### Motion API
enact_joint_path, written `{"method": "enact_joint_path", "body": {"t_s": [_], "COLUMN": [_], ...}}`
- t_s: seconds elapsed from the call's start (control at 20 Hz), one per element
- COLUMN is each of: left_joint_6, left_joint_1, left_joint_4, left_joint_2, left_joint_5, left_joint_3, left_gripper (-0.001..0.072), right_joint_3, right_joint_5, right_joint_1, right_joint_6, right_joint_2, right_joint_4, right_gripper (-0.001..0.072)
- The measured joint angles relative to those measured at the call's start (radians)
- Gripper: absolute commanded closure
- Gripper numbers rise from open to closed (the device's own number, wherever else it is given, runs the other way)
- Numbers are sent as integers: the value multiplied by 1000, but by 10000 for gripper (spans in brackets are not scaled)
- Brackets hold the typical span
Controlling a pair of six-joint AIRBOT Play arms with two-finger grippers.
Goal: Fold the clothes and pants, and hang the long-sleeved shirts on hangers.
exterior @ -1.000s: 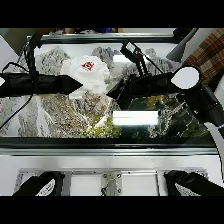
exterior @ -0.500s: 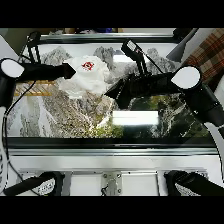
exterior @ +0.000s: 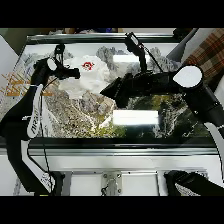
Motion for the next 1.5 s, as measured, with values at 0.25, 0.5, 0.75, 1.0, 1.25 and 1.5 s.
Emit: {"method": "enact_joint_path", "body": {"t_s": [0.25,0.5,0.75,1.0,1.25,1.5], "left_joint_6": [-7,-20,-32,-81,-130,-144], "left_joint_1": [-40,-68,-169,-396,-631,-528], "left_joint_4": [76,66,45,-4,-31,-32], "left_joint_2": [-125,-83,216,596,807,786], "left_joint_5": [-63,-147,-228,-247,-153,-68], "left_joint_3": [116,150,36,-335,-622,-621], "left_gripper": [689,692,690,690,35,35], "right_joint_3": [0,9,16,17,17,17], "right_joint_5": [0,-55,-126,-147,-149,-117], "right_joint_1": [-5,-105,-243,-310,-324,-327], "right_joint_6": [-3,0,204,413,491,537], "right_joint_2": [0,55,175,245,259,261], "right_joint_4": [6,-37,-351,-572,-631,-642], "right_gripper": [690,691,691,690,690,690]}}
